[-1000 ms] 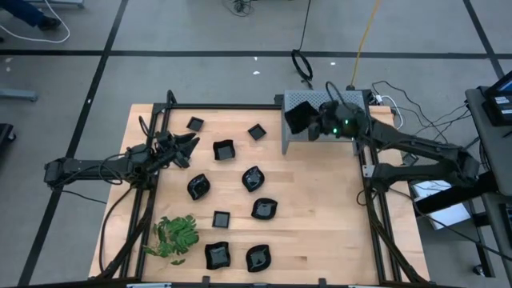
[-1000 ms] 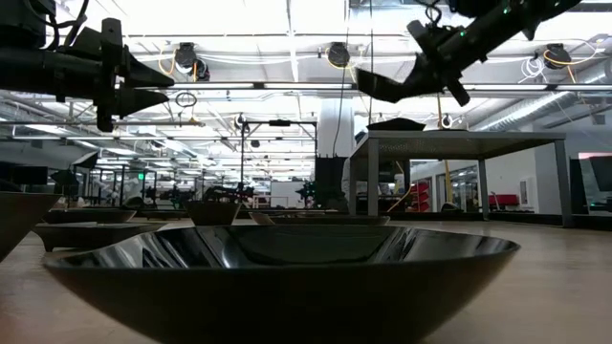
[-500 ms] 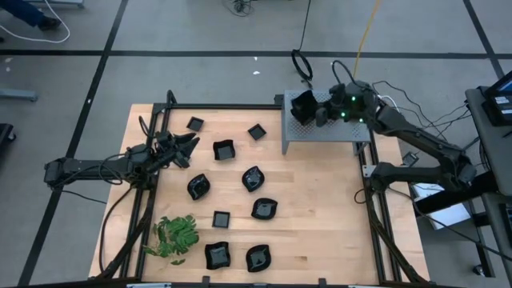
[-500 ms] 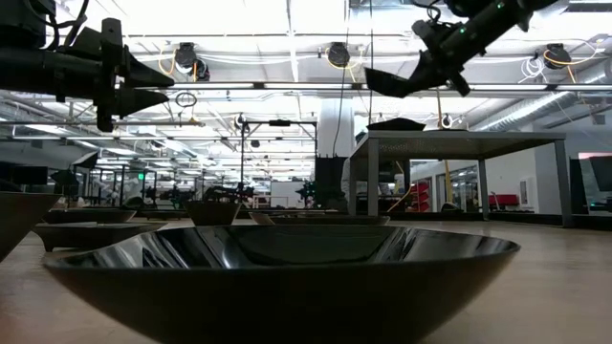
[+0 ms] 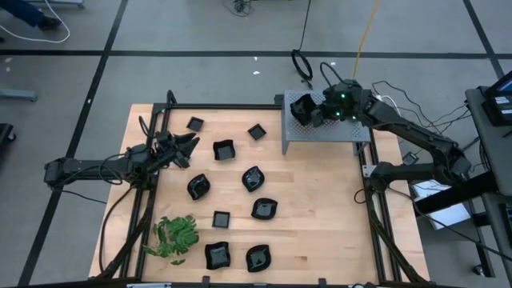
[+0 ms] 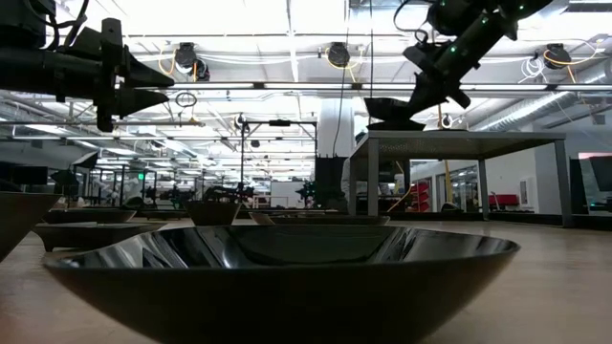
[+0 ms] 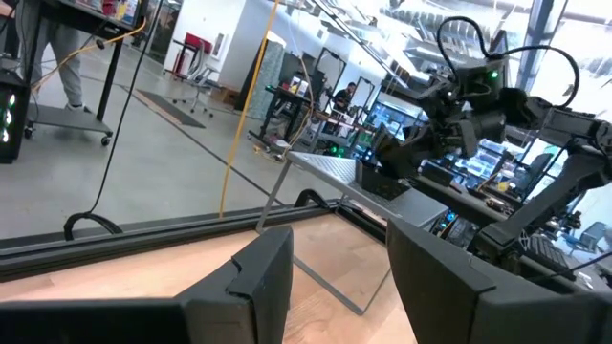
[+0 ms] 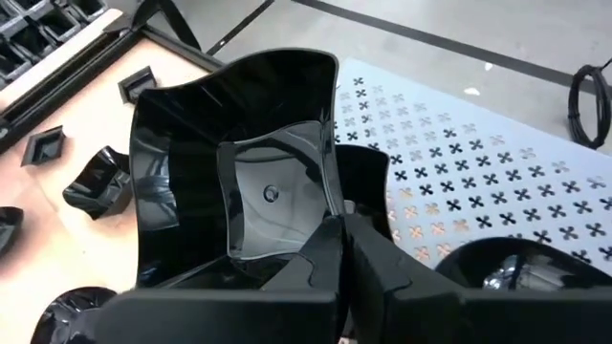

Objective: Pick & Place Mini shaped plates
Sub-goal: Stack the black distorted square plate on top of the black distorted square plate on the shelf, then stack the black leaf-shaped plate on top of the black leaf-shaped plate on the shelf

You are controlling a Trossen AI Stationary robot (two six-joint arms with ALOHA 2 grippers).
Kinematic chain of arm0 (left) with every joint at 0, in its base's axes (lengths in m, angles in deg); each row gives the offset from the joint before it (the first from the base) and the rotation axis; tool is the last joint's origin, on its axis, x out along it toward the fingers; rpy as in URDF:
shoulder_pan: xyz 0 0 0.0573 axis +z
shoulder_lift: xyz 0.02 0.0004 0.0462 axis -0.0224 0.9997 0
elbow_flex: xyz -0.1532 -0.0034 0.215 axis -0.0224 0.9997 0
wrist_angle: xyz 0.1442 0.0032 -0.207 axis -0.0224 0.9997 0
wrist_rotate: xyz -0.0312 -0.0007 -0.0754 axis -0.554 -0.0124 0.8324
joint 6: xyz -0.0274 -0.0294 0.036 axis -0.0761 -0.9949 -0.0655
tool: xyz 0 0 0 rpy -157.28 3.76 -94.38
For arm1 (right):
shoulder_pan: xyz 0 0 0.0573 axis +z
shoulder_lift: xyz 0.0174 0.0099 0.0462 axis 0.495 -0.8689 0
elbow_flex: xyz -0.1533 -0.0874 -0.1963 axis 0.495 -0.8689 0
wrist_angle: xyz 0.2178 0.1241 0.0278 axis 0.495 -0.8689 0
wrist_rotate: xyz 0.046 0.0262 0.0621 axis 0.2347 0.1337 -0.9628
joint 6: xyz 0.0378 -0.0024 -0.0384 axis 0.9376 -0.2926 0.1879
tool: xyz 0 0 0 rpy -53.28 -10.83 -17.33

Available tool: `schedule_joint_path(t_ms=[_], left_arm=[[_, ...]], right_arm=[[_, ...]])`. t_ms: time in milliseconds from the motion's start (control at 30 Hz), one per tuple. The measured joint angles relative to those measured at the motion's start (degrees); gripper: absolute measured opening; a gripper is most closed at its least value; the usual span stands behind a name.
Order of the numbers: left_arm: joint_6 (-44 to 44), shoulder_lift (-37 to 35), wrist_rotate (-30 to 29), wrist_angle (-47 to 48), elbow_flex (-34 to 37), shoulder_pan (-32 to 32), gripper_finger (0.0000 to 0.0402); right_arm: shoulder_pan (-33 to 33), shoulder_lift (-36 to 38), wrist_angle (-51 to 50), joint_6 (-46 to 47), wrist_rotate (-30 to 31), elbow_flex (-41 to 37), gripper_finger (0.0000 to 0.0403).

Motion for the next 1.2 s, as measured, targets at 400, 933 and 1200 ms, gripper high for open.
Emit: schedule_joint_path(t_ms=[400, 933, 1200], left_arm=[[0.0, 0.0, 0.0, 0.0, 0.0, 0.0, 0.0173], [0.0, 0.0, 0.0, 0.0, 0.0, 0.0, 0.0173], [0.0, 0.0, 0.0, 0.0, 0.0, 0.0, 0.0173]], right_arm=[[0.0, -0.4, 0.2, -3.2, 0.0, 0.0, 0.0000], [0.0, 0.6, 1.9, -4.9, 0.2, 0.0, 0.0101], [0.6, 5.7, 7.4, -6.3, -2.1, 0.0, 0.0129]])
